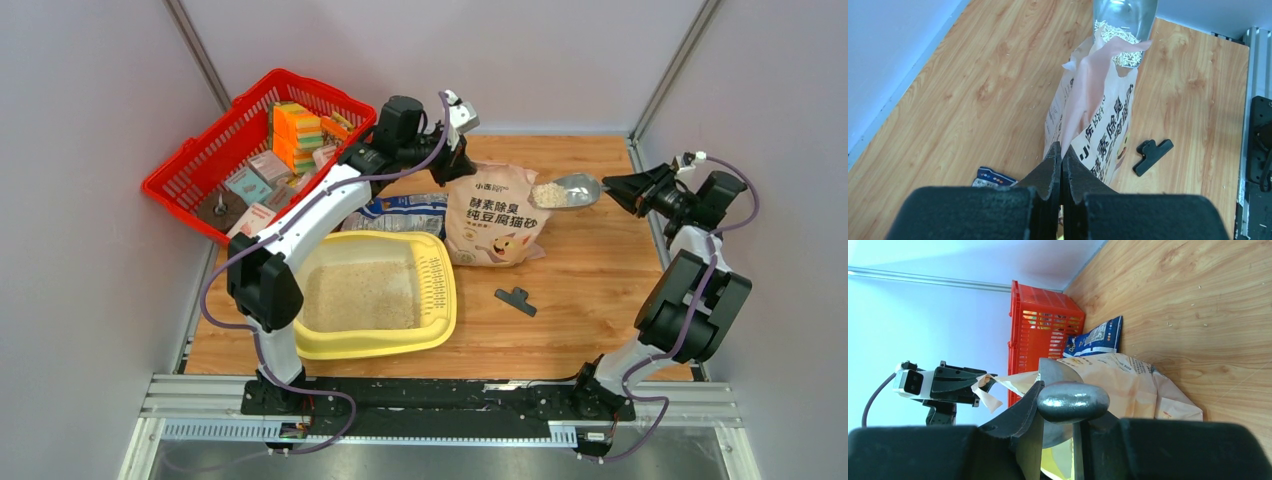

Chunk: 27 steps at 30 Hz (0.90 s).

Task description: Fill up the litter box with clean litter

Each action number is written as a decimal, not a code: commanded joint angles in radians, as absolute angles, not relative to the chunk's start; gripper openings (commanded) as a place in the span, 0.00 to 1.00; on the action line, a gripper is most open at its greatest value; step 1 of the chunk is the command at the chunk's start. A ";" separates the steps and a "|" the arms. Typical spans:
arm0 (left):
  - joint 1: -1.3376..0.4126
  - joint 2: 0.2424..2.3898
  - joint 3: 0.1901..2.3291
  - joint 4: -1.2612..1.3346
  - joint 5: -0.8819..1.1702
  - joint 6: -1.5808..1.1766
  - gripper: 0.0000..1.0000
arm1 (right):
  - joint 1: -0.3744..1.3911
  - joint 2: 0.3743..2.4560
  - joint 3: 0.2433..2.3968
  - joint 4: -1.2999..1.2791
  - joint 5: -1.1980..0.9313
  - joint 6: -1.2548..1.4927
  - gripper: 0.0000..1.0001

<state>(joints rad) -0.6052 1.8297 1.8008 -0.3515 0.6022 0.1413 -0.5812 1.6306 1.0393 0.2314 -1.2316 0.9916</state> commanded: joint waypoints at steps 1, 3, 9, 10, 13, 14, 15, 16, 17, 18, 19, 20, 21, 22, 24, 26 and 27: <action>-0.586 1.807 1.888 -0.307 0.594 0.163 0.00 | -0.600 1.614 1.043 0.321 -1.278 1.055 0.00; -0.584 1.818 1.896 -0.304 0.589 0.157 0.00 | -0.604 1.599 1.043 0.321 -1.282 1.063 0.00; -0.572 1.851 1.921 -0.275 0.566 0.088 0.00 | -0.606 1.534 1.031 0.299 -1.304 1.074 0.00; -0.572 1.855 1.924 -0.270 0.554 0.068 0.00 | -0.606 1.525 1.028 0.285 -1.308 1.074 0.00; -0.572 1.870 1.934 -0.261 0.549 0.043 0.00 | -0.604 1.485 1.020 0.264 -1.316 1.080 0.00; -0.571 1.878 1.937 -0.256 0.548 0.037 0.00 | -0.601 1.476 1.020 0.255 -1.318 1.077 0.00; -0.572 1.881 1.939 -0.255 0.548 0.023 0.00 | -0.598 1.457 1.020 0.241 -1.319 1.072 0.00; -0.572 1.882 1.944 -0.253 0.545 0.017 0.00 | -0.597 1.448 1.019 0.214 -1.313 1.072 0.00; -0.572 1.885 1.942 -0.249 0.542 0.014 0.00 | -0.586 1.439 1.014 0.204 -1.313 1.072 0.00; -0.572 1.887 1.944 -0.241 0.538 0.005 0.00 | -0.577 1.421 1.011 0.195 -1.312 1.072 0.00; -0.572 1.887 1.941 -0.238 0.534 0.005 0.00 | -0.568 1.413 1.008 0.180 -1.310 1.072 0.00; -0.571 1.887 1.940 -0.233 0.529 0.006 0.00 | -0.543 1.404 1.003 0.173 -1.307 1.072 0.00; -0.572 1.888 1.942 -0.235 0.528 -0.021 0.00 | -0.528 1.387 1.000 0.160 -1.304 1.072 0.00; -0.571 1.888 1.944 -0.236 0.520 -0.026 0.00 | -0.496 1.379 0.999 0.155 -1.295 1.078 0.00; -0.572 1.885 1.948 -0.244 0.512 -0.047 0.00 | -0.459 1.361 0.991 0.153 -1.284 1.089 0.00; -0.572 1.881 1.947 -0.241 0.508 -0.072 0.00 | -0.399 1.345 0.988 0.152 -1.264 1.094 0.00; -0.569 1.882 1.944 -0.238 0.506 -0.107 0.00 | -0.378 1.342 0.986 0.149 -1.256 1.094 0.00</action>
<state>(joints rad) -0.5816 1.9030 1.8786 -0.3470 0.5285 -0.0143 -0.4583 1.3968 0.9882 0.1677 -1.2720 1.0550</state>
